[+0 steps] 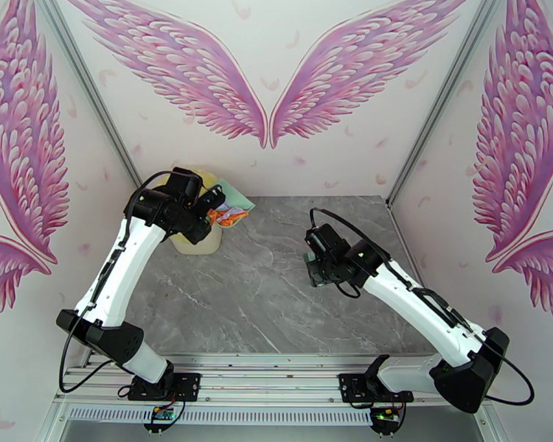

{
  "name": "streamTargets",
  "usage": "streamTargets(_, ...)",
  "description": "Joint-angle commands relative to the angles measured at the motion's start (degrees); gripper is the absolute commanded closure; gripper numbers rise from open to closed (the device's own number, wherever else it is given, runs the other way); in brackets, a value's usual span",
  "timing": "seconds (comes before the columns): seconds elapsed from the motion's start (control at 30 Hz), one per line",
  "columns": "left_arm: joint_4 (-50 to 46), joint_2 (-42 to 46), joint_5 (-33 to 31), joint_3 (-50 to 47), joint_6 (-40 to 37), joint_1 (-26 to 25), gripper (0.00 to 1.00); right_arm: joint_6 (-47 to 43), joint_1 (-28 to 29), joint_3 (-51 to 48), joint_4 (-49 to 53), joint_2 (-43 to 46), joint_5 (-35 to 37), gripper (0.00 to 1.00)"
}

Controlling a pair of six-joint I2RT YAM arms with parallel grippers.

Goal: Sweep away the paper scraps from the table

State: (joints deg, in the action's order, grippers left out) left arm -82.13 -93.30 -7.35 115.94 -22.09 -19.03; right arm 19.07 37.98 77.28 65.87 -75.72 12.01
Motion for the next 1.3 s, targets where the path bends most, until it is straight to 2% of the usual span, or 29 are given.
streamTargets(0.0,-4.6,-2.1,-1.7,4.7,-1.3,3.6,1.0,-1.4,-0.4,-1.3,-3.1,0.7,-2.0,1.0)
streamTargets(0.13,-3.7,-3.6,-0.4,7.5,-1.5,9.9,1.0,-1.4,-0.4,-3.3,-4.8,1.4,-4.7,1.0)
streamTargets(0.23,-3.8,-6.0,-2.2,9.9,-1.2,12.5,1.0,-1.2,-0.4,-5.2,-6.2,2.0,-6.0,1.0)
streamTargets(0.47,-1.5,-12.7,-19.5,15.1,-3.3,13.3,1.0,-0.3,-0.4,-8.6,-9.1,2.3,-8.3,1.0)
streamTargets(0.7,4.6,-16.5,-27.9,14.4,-8.8,14.7,1.0,-0.2,-0.4,-10.5,-9.4,4.2,-9.1,1.0)
streamTargets(0.87,9.6,-17.1,-35.8,10.3,-15.4,12.7,1.0,-0.5,-0.4,-11.8,-9.8,5.0,-9.7,1.0)
streamTargets(1.03,19.9,-15.8,-42.9,6.0,-26.1,10.0,1.0,-0.7,-0.4,-13.4,-11.3,5.6,-10.5,1.0)
streamTargets(1.27,32.5,-15.8,-49.2,-1.4,-38.2,9.7,1.0,-0.8,-0.4,-15.0,-12.9,5.8,-11.8,1.0)
